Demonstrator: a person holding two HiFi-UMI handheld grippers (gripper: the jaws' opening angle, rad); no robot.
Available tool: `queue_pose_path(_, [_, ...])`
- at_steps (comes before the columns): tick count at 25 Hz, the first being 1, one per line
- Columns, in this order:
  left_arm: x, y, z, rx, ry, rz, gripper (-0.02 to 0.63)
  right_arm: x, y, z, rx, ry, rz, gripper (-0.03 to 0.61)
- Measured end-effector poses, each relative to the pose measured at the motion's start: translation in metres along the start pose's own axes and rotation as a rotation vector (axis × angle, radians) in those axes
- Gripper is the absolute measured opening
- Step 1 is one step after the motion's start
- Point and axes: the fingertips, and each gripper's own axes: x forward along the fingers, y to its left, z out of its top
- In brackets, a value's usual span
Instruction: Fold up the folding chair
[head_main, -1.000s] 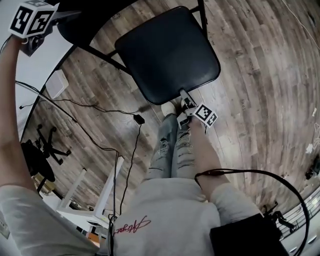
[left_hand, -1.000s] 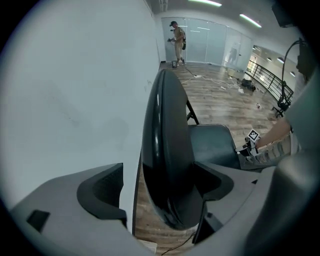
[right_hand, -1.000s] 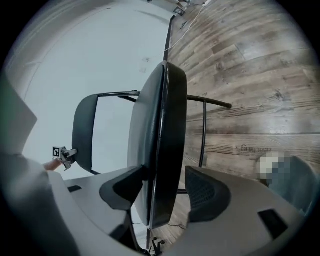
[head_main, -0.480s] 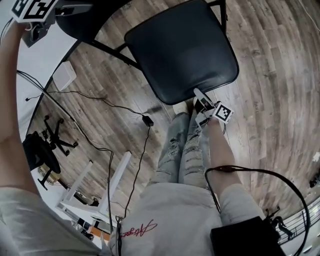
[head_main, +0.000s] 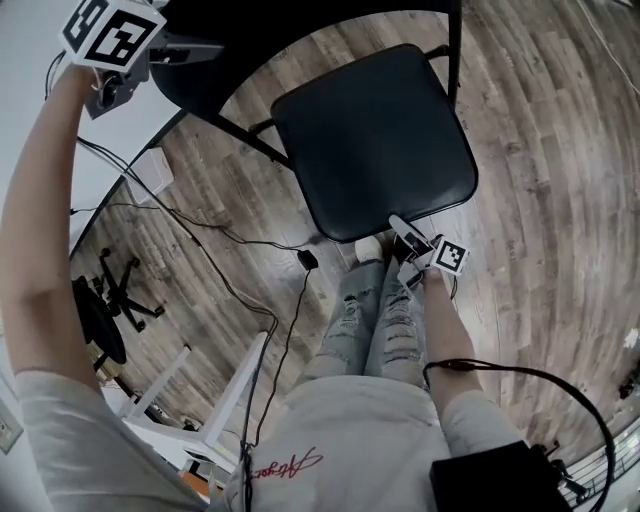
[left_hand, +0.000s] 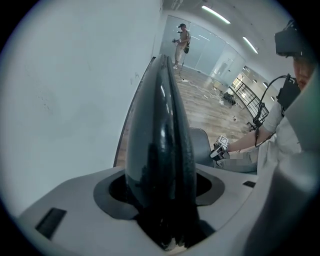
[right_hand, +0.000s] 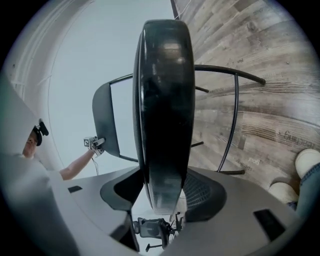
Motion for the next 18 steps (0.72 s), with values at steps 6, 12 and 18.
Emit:
queue_pose_path(6, [-0.050, 0.001, 0.017, 0.069, -0.020, 0.125, 0.287, 0.051, 0.091, 0.011, -0.031, -0.090, -0.003, 0.214])
queue_pose_path(12, [-0.094, 0.016, 0.037, 0.092, -0.096, 0.177, 0.285, 0.117, 0.184, 0.065, -0.027, -0.176, -0.161, 0.173])
queue_pose_path(18, [-0.111, 0.036, 0.050, 0.101, -0.130, 0.234, 0.275, 0.185, 0.243, 0.113, 0.055, -0.241, -0.273, 0.164])
